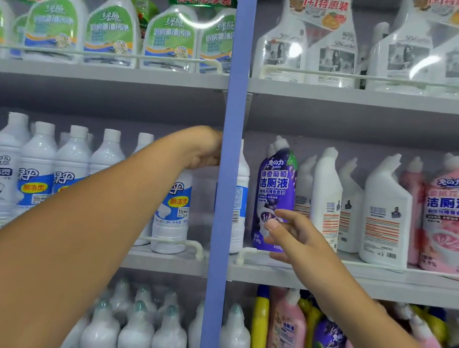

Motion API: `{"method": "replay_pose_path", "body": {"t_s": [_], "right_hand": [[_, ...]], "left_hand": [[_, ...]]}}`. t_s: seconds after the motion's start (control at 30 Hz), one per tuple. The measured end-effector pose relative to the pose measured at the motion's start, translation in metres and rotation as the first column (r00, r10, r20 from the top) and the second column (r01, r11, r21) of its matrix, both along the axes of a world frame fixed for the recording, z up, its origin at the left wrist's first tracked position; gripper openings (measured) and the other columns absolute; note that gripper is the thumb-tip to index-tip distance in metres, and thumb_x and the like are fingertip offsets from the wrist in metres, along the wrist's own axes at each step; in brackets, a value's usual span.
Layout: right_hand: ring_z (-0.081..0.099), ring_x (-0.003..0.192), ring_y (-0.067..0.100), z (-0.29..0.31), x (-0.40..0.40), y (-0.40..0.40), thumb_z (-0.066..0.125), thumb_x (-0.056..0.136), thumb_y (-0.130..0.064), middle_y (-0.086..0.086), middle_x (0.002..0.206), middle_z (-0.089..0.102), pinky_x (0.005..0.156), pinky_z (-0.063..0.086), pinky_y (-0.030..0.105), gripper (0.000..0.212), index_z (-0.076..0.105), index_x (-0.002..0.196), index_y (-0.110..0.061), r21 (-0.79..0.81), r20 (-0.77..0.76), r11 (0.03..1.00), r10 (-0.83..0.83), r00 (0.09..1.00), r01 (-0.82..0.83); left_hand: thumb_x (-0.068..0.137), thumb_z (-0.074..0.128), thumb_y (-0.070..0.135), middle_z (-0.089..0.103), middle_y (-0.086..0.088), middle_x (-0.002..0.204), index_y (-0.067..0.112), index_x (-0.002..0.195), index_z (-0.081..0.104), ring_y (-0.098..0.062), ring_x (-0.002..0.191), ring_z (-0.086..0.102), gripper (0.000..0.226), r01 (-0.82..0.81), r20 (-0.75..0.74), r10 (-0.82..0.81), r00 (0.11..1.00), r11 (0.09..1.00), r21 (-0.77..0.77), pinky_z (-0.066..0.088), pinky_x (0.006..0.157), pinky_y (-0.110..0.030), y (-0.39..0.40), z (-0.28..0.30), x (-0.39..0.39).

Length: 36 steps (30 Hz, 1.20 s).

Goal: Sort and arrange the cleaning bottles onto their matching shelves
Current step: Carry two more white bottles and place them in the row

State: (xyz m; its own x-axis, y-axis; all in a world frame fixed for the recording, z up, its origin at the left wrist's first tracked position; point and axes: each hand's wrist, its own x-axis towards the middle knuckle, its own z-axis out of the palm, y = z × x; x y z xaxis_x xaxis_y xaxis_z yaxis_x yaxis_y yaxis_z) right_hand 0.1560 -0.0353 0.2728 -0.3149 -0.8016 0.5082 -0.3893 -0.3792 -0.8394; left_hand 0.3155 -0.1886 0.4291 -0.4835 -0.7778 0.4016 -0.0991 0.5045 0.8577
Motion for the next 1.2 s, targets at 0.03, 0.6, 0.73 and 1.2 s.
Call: {"method": "replay_pose_path", "body": {"t_s": [0.03, 0.6, 0.73, 1.2], "right_hand": [[0.071, 0.104, 0.007, 0.0, 0.002, -0.002, 0.064, 0.095, -0.044, -0.009, 0.118, 0.07, 0.094, 0.06, 0.039, 0.037, 0.056, 0.13, -0.033, 0.004, 0.0, 1.0, 0.007, 1.0, -0.007], [0.072, 0.094, 0.008, 0.104, 0.078, 0.02, 0.066, 0.097, -0.027, -0.008, 0.098, 0.076, 0.092, 0.059, 0.035, 0.012, 0.073, 0.106, -0.025, -0.258, -0.431, 0.963, -0.04, 0.902, -0.081], [0.068, 0.093, 0.006, 0.161, 0.112, 0.008, 0.063, 0.097, -0.034, -0.012, 0.098, 0.073, 0.082, 0.054, 0.024, 0.019, 0.074, 0.11, -0.028, -0.217, -0.753, 0.976, -0.172, 0.635, 0.008], [0.052, 0.057, 0.017, 0.22, 0.174, -0.084, 0.051, 0.102, -0.012, 0.005, 0.072, 0.056, 0.05, 0.041, 0.027, 0.029, 0.057, 0.075, -0.007, -0.087, -0.994, 0.736, -0.105, -0.014, 0.672]], "left_hand": [[0.101, 0.055, 0.008, 0.067, -0.002, 0.07, 0.009, 0.084, 0.066, -0.017, 0.068, 0.065, 0.02, -0.02, 0.027, 0.021, 0.999, 0.999, -0.031, 0.055, 0.07, -0.026, 0.002, 0.002, 0.002], [0.092, 0.072, 0.024, 0.074, 0.009, 0.106, 0.024, 0.112, 0.076, -0.009, 0.098, 0.068, 0.021, -0.269, 0.129, 0.399, 0.908, 0.789, -0.552, 0.056, 0.083, -0.025, 0.003, 0.018, 0.067], [0.092, 0.071, 0.023, 0.069, 0.015, 0.089, 0.029, 0.097, 0.073, 0.0, 0.081, 0.061, 0.009, -0.257, 0.063, 0.37, 0.927, 0.747, -0.613, 0.044, 0.066, -0.018, 0.008, 0.021, 0.095], [0.094, 0.068, 0.046, 0.078, 0.008, 0.087, 0.024, 0.103, 0.077, -0.006, 0.085, 0.073, 0.025, -0.077, 0.451, 0.391, 0.802, 0.817, -0.572, 0.057, 0.076, -0.028, -0.041, 0.034, 0.117]]}}
